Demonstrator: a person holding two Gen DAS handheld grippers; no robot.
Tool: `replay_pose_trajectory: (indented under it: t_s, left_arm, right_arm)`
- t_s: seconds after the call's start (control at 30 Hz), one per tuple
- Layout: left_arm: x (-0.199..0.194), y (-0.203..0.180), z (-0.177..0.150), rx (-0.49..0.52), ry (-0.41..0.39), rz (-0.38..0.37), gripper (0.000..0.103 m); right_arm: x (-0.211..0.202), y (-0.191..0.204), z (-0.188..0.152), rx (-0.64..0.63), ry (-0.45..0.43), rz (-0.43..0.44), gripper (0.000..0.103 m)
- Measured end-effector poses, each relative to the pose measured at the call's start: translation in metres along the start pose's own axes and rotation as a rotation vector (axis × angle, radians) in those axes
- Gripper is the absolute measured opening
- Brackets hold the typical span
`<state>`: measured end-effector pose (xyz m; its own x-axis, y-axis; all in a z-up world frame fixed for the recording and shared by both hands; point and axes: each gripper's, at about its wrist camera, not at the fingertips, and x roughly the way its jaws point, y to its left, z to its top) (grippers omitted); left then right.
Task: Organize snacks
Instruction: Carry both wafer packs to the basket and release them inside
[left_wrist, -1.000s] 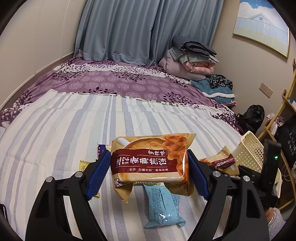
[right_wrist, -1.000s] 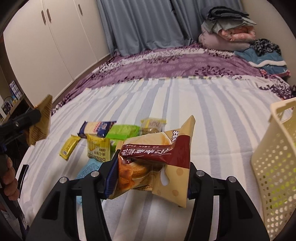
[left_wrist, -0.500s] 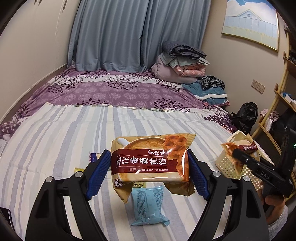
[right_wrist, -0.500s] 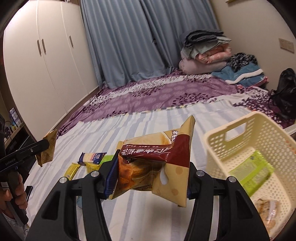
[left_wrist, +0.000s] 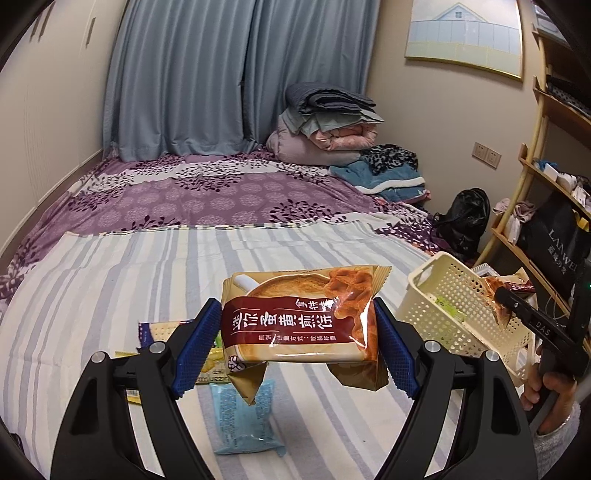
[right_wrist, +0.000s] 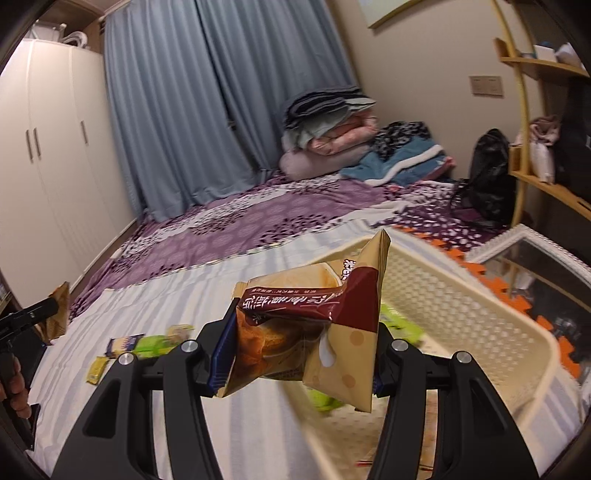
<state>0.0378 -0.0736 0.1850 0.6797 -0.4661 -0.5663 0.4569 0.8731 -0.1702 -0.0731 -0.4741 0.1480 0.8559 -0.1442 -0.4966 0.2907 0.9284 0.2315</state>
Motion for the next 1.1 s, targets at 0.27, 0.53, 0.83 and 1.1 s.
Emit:
replay_pose_trajectory:
  t_s: [0.27,0.53,0.83,1.1]
  left_arm:
    - [0.009,-0.037,0.007,0.058,0.009,-0.043,0.082]
    - [0.016,-0.072,0.014,0.116,0.009,-0.091,0.082]
    - [0.031,-0.120,0.013,0.198,0.039,-0.159,0.082]
    - [0.054,-0.172,0.005,0.266,0.086,-0.246,0.082]
  right_arm:
    - [-0.005,-0.057,-0.004,0.103,-0.005,-0.111,0.058]
    - [-0.013,-0.089,-0.006,0.190,-0.040,-0.149,0.082]
    - [-0.023,-0.101,-0.007,0.226,-0.083,-0.149,0.082]
    - [-0.030,-0.104,-0.007,0.224,-0.126,-0.178,0.082]
